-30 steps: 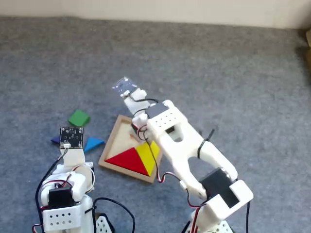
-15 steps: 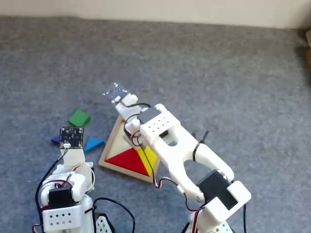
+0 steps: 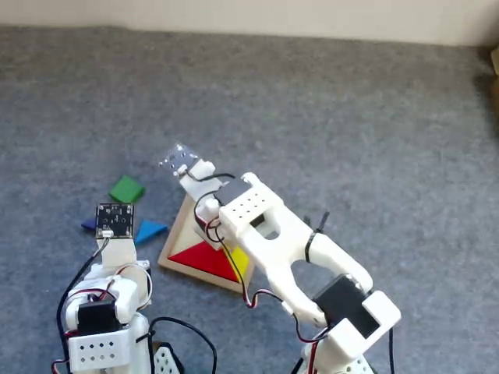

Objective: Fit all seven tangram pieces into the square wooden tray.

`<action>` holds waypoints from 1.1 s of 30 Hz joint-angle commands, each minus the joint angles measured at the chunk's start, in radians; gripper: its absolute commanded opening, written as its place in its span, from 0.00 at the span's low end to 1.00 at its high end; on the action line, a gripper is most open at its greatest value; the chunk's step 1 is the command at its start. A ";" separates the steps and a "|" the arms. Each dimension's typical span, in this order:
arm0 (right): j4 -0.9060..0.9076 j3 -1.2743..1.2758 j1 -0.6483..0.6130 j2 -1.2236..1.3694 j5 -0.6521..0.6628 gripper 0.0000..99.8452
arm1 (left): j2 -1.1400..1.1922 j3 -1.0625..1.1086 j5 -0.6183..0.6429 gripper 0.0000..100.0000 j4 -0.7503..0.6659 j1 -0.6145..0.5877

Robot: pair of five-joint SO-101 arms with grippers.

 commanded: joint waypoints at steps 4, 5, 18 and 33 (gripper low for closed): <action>0.028 0.001 -0.005 -0.061 0.002 0.11 | -0.033 0.019 0.011 0.01 0.005 -0.012; 0.045 -0.004 -0.005 -0.061 0.002 0.11 | -0.033 0.019 0.011 0.01 0.005 -0.012; 0.226 -0.039 -0.005 -0.242 0.002 0.12 | -0.033 0.019 0.011 0.01 0.005 -0.012; 0.274 0.122 0.041 -0.311 0.169 0.01 | -0.033 0.019 0.011 0.01 0.005 -0.012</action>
